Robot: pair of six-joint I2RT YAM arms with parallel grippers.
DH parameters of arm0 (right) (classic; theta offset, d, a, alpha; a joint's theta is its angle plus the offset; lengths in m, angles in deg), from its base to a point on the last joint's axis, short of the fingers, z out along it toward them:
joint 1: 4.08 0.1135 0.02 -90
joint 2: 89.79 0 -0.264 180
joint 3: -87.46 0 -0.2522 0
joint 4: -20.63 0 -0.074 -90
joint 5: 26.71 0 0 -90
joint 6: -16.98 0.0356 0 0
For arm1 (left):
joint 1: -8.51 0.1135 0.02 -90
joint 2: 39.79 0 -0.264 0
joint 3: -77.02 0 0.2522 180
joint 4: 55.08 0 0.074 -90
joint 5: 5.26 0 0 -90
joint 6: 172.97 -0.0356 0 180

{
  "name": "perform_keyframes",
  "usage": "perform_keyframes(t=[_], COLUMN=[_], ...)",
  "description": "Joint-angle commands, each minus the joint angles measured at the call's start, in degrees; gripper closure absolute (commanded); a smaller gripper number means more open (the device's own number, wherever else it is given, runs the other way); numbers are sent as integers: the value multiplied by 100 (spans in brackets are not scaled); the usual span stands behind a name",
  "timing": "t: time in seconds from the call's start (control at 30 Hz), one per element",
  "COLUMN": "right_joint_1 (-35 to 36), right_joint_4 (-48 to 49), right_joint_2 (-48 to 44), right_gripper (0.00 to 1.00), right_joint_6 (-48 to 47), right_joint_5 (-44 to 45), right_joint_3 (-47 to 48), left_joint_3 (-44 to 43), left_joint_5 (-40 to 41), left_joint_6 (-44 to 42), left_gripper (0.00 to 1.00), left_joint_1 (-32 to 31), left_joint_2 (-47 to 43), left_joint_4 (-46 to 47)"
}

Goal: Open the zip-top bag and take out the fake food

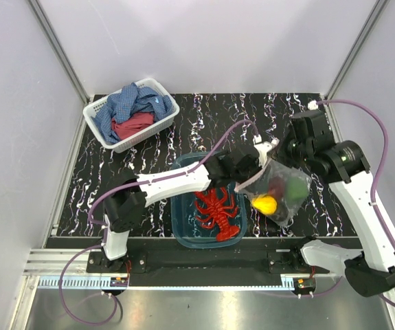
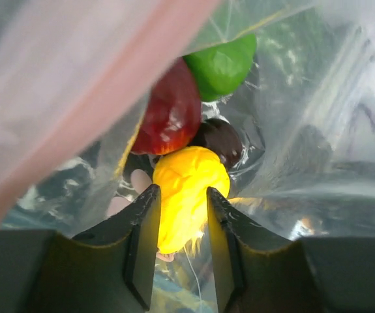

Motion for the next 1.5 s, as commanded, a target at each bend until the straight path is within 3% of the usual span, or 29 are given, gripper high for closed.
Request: perform_keyframes(t=[0.0, 0.2, 0.47, 0.63, 0.8, 0.93, 1.2, 1.3, 1.37, 1.47], right_joint_1=[-14, -58, -119, -111, -111, -111, -102, -111, -102, -102], right_joint_4=[397, 458, 467, 379, 327, 326, 230, 212, 203, 195], right_joint_2=[125, -181, -868, -860, -728, -701, -859, -938, -982, -1026], right_gripper=[100, 100, 100, 100, 100, 100, 100, 100, 100, 100], right_joint_6=[-85, -146, 266, 381, 407, 381, 346, 328, 328, 328], right_joint_5=[-23, 56, -234, -418, -445, -427, -313, -217, -199, -190], right_joint_3=[694, 117, -773, -712, -475, -413, -492, -527, -562, -615], left_joint_3=[-343, -431, -571, -668, -448, -501, -597, -615, -598, -676], left_joint_5=[-318, -609, 542, 455, -247, -389, -196, -178, -117, -126], left_joint_6=[-476, -688, -380, -328, -135, 50, -186, -248, -248, -222], left_gripper=[62, 59, 66, 69, 51, 49, 63, 77, 93, 99], left_joint_1=[18, -8, -104, -113, -122, -140, -192, -201, -219, -236], left_joint_2=[-206, 232, 1024, 1261, 1384, 1630, 1841, 1833, 1798, 1727], left_joint_4=[-225, -356, -357, -234, 135, 74, 12, -40, -40, -23])
